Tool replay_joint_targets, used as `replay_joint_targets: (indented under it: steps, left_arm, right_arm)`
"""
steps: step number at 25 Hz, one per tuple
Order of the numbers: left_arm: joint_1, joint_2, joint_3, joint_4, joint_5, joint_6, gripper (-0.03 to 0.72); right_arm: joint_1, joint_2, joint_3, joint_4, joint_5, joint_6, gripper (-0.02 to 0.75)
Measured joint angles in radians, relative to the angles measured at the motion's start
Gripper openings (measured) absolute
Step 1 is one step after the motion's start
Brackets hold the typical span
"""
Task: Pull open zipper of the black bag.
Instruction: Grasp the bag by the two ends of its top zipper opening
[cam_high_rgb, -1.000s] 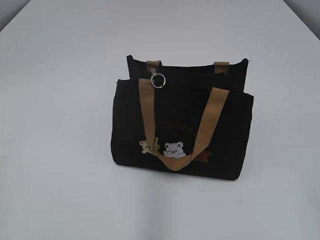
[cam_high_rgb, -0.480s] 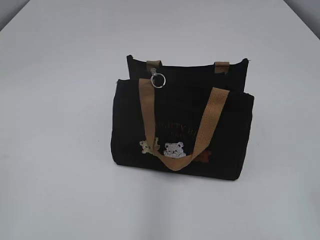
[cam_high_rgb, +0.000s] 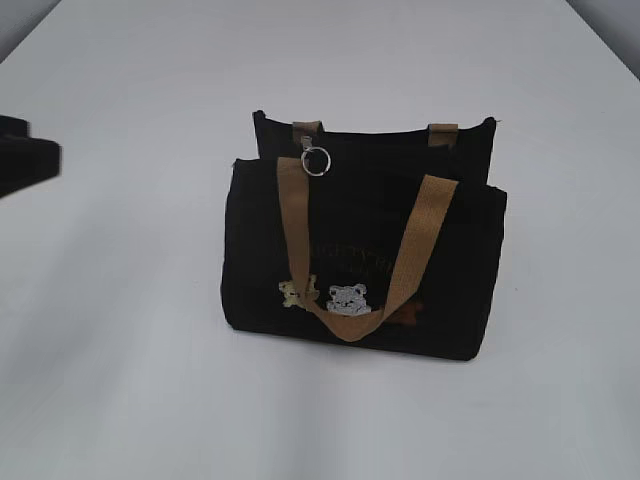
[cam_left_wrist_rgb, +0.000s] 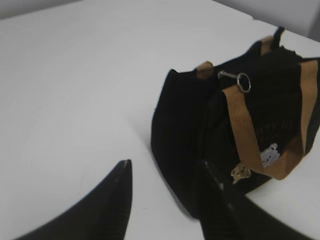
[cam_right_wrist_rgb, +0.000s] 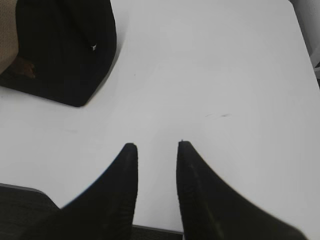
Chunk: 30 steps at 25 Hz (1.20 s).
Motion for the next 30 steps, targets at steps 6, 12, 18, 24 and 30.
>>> replay_joint_targets:
  steps: [6, 12, 18, 24, 30]
  left_arm:
    - [-0.018, 0.482, -0.059, -0.394, 0.181, 0.602, 0.363]
    - [-0.096, 0.702, -0.19, -0.428, 0.195, 0.687, 0.424]
    - [-0.174, 0.78, -0.242, -0.438, 0.188, 0.712, 0.445]
    - [-0.25, 0.847, -0.246, -0.434, 0.153, 0.716, 0.445]
    - [-0.252, 0.85, -0.252, -0.432, 0.121, 0.778, 0.421]
  right_arm:
    - [0.0, 0.0, 0.0, 0.003, 0.0, 0.0, 0.221]
    - [0.0, 0.0, 0.0, 0.009, 0.0, 0.0, 0.221]
    - [0.0, 0.0, 0.0, 0.033, 0.0, 0.001, 0.221]
    - [0.0, 0.101, 0.0, 0.109, 0.0, -0.075, 0.223]
    - [0.0, 0.319, -0.027, 0.269, -0.115, -0.269, 0.232]
